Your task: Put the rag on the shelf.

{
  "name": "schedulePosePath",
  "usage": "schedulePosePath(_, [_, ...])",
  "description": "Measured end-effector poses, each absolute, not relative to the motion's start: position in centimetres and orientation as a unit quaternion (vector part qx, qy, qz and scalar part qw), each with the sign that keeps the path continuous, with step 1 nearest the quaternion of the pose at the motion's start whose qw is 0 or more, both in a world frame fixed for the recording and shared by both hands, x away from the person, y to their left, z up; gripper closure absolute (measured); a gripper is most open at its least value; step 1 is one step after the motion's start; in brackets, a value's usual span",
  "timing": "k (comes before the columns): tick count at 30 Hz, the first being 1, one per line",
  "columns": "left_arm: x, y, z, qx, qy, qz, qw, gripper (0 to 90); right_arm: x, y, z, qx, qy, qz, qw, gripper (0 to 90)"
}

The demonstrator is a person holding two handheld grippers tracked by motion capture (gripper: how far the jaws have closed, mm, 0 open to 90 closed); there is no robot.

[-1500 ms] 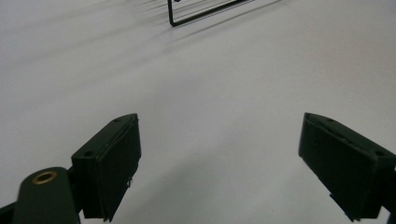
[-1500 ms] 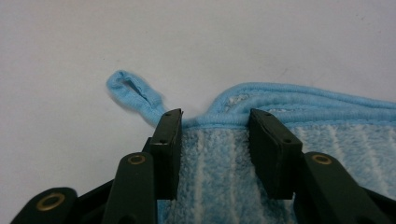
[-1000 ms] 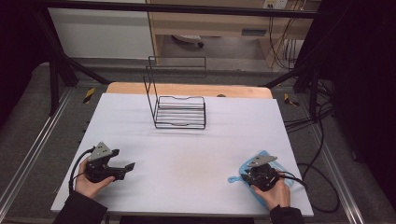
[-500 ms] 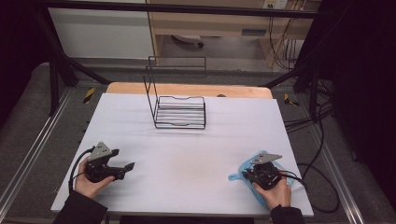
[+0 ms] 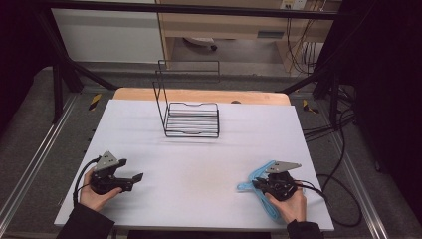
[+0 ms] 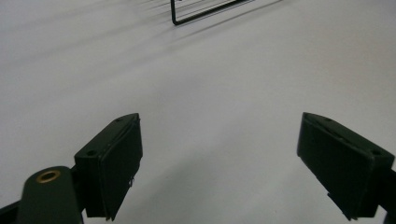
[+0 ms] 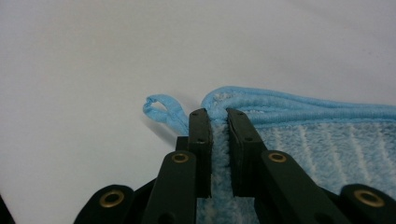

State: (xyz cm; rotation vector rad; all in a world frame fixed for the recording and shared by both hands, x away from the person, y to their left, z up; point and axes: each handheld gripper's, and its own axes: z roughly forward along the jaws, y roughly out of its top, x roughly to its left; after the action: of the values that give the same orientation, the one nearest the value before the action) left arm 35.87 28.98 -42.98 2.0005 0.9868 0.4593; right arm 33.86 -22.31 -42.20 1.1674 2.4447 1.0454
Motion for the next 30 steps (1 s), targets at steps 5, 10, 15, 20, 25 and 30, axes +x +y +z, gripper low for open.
schedulePosePath(5, [35.9, 29.0, -43.0, 0.798, 0.394, 0.183, 0.418, 14.1, 33.9, -21.4, -41.9, 0.392, 0.837, 0.364, 0.116, 81.6])
schedulePosePath(10, [35.9, 29.0, -43.0, 0.797, 0.395, 0.183, 0.418, 14.1, 34.2, -20.1, -41.8, 0.383, 0.837, 0.376, 0.106, 81.7])
schedulePosePath(15, [35.9, 29.0, -43.0, 0.798, 0.394, 0.184, 0.418, 14.1, 34.2, -19.2, -42.0, 0.374, 0.844, 0.371, 0.097, 81.4])
schedulePosePath(20, [35.8, 29.0, -42.9, 0.799, 0.393, 0.184, 0.417, 14.0, 34.2, -18.2, -43.6, 0.352, 0.867, 0.34, 0.099, 72.3])
schedulePosePath(25, [35.8, 29.0, -42.9, 0.799, 0.393, 0.183, 0.417, 14.0, 33.5, -18.3, -43.7, 0.353, 0.86, 0.351, 0.117, 52.2])
schedulePosePath(30, [35.8, 29.0, -42.9, 0.799, 0.393, 0.184, 0.417, 14.0, 32.6, -18.1, -44.0, 0.352, 0.859, 0.351, 0.12, 47.7])
